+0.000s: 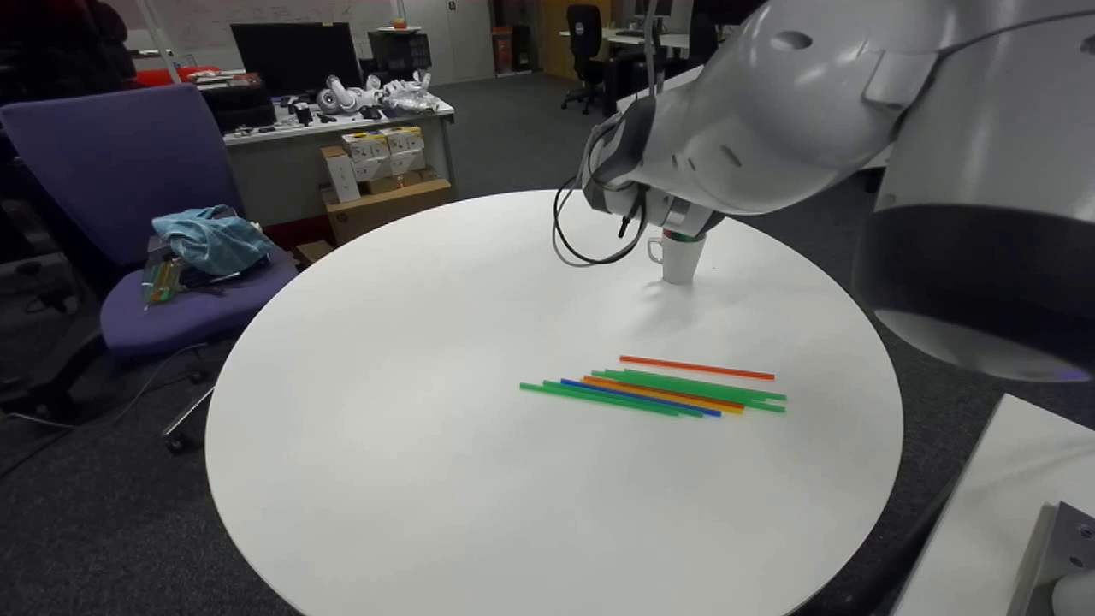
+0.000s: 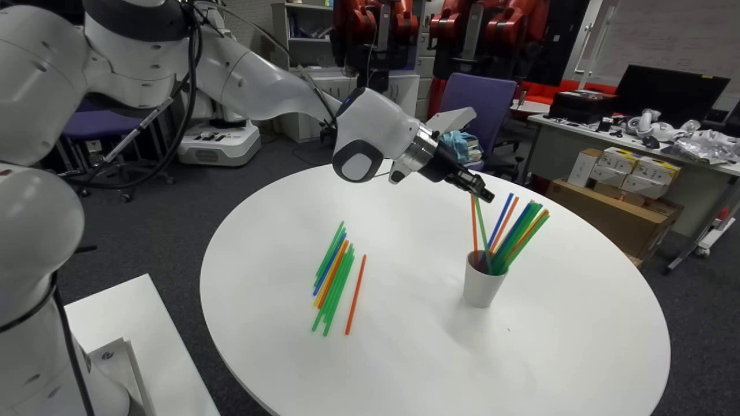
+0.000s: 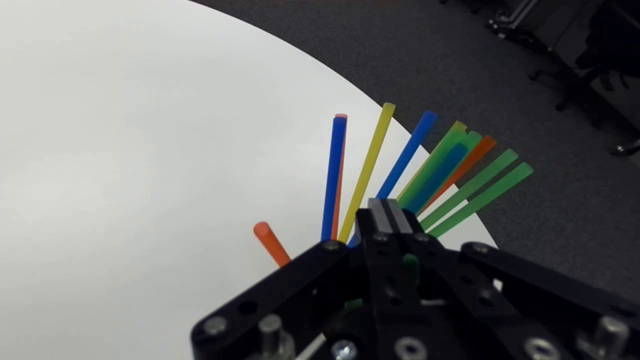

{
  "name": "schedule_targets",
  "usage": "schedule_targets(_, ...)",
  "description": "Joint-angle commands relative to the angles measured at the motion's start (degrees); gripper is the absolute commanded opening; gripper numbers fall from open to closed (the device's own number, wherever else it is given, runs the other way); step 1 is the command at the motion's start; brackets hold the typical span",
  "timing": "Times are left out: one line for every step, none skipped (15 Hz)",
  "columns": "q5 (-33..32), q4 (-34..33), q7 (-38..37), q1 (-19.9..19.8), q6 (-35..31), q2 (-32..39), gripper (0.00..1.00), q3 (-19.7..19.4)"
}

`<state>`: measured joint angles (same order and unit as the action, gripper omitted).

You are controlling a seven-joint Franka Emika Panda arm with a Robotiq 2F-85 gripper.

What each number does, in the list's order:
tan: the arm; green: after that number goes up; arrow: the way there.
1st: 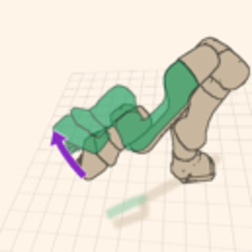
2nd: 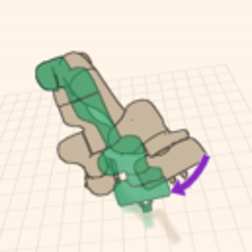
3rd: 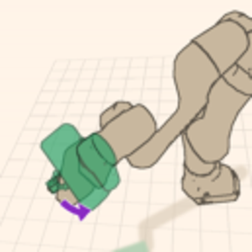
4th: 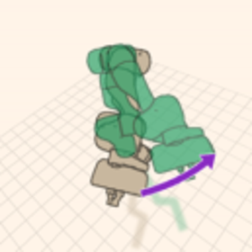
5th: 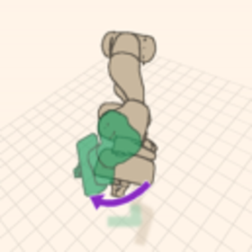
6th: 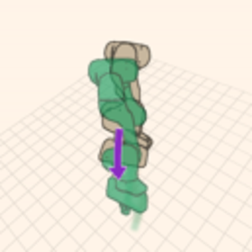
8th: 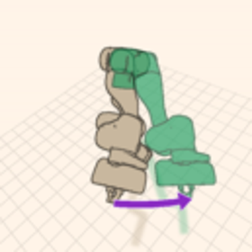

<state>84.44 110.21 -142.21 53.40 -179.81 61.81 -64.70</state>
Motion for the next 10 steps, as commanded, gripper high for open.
schedule_targets(-6.6,1.6,-6.2,1.9,10.3,-2.8,0.00,-5.2)
schedule_targets(-8.3,1.1,-8.0,2.2,13.4,-2.7,0.00,-6.6)
schedule_targets(-9.8,0.6,-8.9,2.4,16.7,-3.3,0.00,-8.0)
schedule_targets(-9.1,0.1,-6.9,2.6,20.3,-4.0,0.00,-9.3)
schedule_targets(-10.6,-0.6,-7.3,2.9,23.8,-4.9,0.00,-10.7)
schedule_targets(-10.4,-0.9,-7.2,3.3,26.9,-4.7,0.00,-12.6)
schedule_targets(-10.5,-1.3,-7.2,3.8,29.8,-4.8,0.00,-14.2)
schedule_targets(-10.6,-1.7,-7.2,4.2,32.6,-4.7,0.00,-16.2)
schedule_targets(-10.3,-2.1,-7.2,4.6,35.2,-4.1,0.00,-18.2)
schedule_targets(-9.9,-2.5,-7.2,4.8,37.8,-3.2,0.00,-20.3)
